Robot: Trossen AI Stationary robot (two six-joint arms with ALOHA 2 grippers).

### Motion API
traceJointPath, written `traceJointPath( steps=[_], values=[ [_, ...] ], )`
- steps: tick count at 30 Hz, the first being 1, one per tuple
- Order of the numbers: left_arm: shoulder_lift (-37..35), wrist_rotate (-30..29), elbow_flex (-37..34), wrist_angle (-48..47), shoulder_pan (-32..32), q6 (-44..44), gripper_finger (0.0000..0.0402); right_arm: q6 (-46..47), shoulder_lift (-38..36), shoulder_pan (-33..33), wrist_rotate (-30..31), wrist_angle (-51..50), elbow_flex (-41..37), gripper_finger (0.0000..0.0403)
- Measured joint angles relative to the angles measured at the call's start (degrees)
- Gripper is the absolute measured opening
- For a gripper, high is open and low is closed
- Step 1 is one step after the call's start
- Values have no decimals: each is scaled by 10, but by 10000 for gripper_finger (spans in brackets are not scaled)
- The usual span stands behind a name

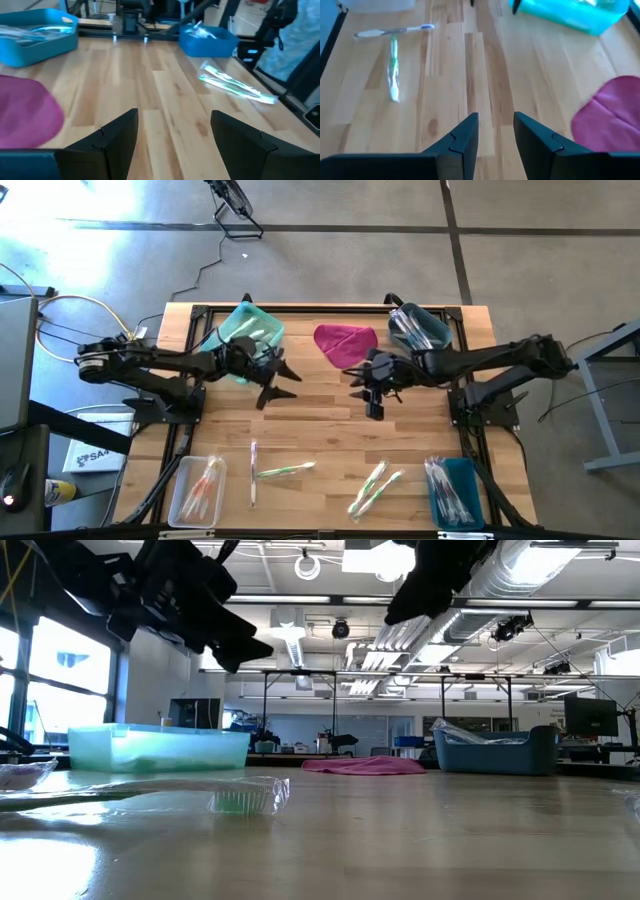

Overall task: Pick & Place Toothbrushes
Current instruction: Put the green toothbrush to the green bin

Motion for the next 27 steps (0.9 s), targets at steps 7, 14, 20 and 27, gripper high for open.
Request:
traceJointPath(
  steps=[7, 14, 20, 27],
  values=[
    [-5, -2, 0, -2, -38, -7, 246, -4, 0, -15, -19, 147, -78, 116],
    [-5, -4, 0, -4, -71, -7, 246, -1, 0, -15, -17, 276, -143, 116],
    [-5, -4, 0, -8, -73, -8, 246, 11, 0, -15, -16, 341, -170, 116],
    [-5, -5, 0, -9, -73, -49, 246, 11, 0, -15, -15, 349, -172, 116]
  ],
)
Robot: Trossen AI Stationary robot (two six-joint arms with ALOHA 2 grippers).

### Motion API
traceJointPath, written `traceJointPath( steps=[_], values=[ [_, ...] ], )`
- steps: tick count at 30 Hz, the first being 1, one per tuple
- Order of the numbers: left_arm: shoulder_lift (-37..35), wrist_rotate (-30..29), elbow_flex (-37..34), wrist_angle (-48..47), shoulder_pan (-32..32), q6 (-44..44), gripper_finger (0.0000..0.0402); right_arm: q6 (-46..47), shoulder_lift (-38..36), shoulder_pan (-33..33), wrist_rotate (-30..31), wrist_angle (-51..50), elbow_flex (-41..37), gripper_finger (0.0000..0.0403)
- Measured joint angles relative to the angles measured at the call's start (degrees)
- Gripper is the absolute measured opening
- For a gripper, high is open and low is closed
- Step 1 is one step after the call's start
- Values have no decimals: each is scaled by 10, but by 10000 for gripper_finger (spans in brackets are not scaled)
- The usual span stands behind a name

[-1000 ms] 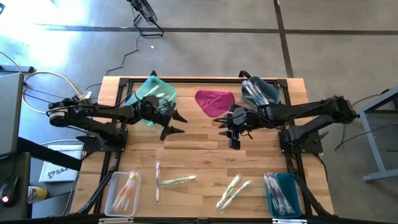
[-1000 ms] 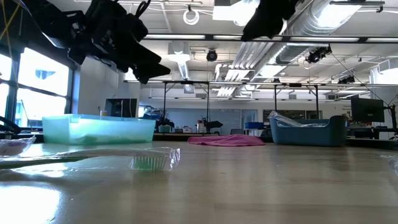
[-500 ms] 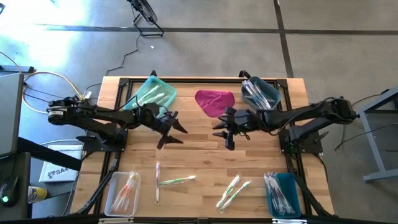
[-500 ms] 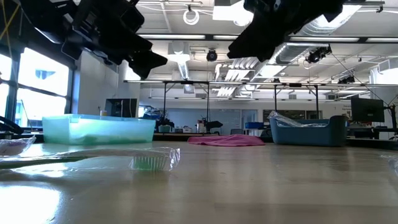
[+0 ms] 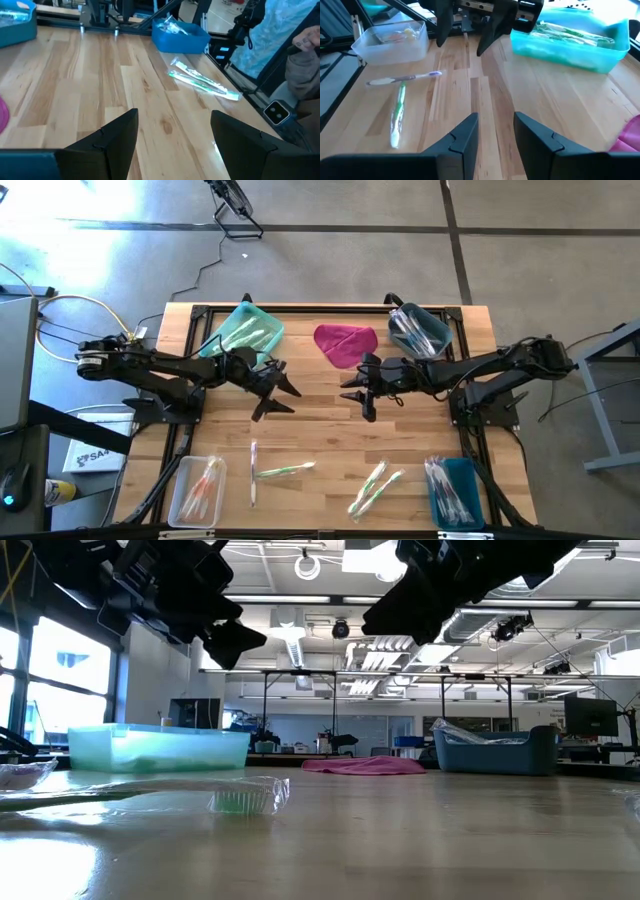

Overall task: Pick & Place Toothbrushes
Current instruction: Put the green toothbrush to the green bin

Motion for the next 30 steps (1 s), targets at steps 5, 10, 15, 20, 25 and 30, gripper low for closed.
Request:
traceJointPath(
  steps=[5, 10, 15, 20, 25, 30],
  values=[
    [0, 0, 0, 0, 0, -12, 246, 0, 0, 0, 2, 0, 0, 116],
    [0, 0, 0, 0, 0, -12, 246, -14, 0, 0, 2, 0, 0, 116],
    [0, 0, 0, 4, 0, -12, 246, -15, 0, 0, 2, 0, 0, 116],
    [0, 0, 0, 6, 0, -12, 246, -16, 0, 0, 2, 0, 0, 116],
    [0, 0, 0, 2, 0, -12, 246, -16, 0, 0, 2, 0, 0, 116],
    [0, 0, 0, 2, 0, -12, 246, -16, 0, 0, 2, -2, 0, 116]
  ],
)
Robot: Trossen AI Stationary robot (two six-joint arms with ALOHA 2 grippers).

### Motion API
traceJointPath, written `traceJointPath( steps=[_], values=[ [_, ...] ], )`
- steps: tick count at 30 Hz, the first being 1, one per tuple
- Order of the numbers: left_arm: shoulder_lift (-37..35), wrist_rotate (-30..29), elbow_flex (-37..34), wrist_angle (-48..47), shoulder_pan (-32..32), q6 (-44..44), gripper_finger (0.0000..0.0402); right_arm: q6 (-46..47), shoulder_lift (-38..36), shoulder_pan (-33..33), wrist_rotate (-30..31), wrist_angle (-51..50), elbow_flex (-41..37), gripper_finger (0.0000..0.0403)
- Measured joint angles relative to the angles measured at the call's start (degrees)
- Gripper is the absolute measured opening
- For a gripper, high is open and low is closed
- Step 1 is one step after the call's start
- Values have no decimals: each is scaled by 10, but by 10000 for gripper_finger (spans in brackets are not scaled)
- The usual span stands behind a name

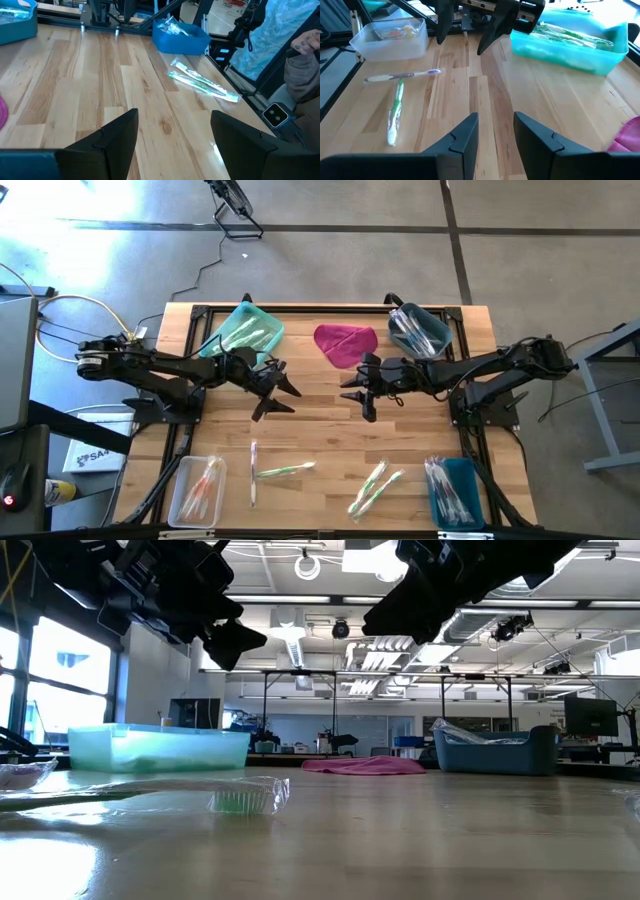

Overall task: Pick & Place Toothbrushes
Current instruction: Put the green toothbrush to the green bin

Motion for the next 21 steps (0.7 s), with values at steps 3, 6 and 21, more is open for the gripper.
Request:
traceJointPath(
  steps=[3, 6, 21],
  values=[
    [0, 0, 0, 0, 0, 0, 246, 0, 0, 0, -2, 0, 0, 116],
    [0, 0, 0, 0, 0, 0, 246, 0, 0, 0, -4, -3, 0, 116],
    [0, -19, 0, 10, 0, 0, 246, 50, 0, -3, 48, -6, 0, 116]
  ],
)
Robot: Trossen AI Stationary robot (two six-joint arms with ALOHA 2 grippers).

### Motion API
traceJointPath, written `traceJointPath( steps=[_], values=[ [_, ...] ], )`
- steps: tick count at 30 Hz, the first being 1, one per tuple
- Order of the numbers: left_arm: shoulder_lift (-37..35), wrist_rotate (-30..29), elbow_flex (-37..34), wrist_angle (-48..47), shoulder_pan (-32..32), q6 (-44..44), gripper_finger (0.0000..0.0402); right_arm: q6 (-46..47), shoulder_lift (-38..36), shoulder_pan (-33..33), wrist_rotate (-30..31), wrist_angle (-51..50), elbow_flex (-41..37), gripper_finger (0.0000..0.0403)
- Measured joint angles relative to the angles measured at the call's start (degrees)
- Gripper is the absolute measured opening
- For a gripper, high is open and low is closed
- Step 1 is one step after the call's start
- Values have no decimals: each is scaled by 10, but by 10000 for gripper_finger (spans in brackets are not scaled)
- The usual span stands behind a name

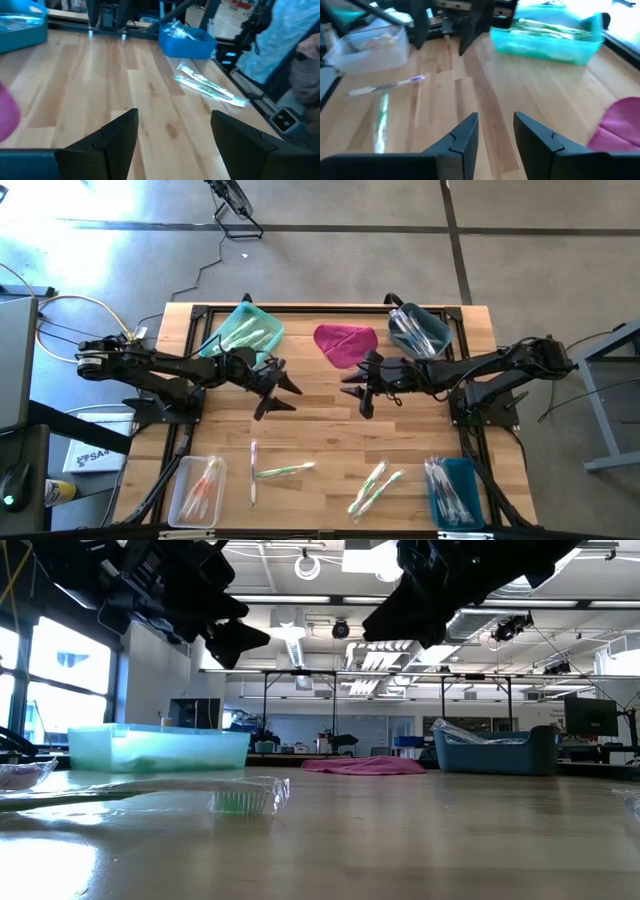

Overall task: Pick & Place Toothbrushes
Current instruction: Put the green toothbrush to the green bin

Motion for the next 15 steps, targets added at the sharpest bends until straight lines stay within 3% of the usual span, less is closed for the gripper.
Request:
traceJointPath(
  steps=[5, 15],
  values=[
    [0, -43, 0, 0, 0, -2, 246, -13, -14, -2, -6, 0, -1, 116],
    [0, -47, 0, -4, 0, -2, 246, -58, -137, -18, -35, -69, -1, 116]
  ],
)
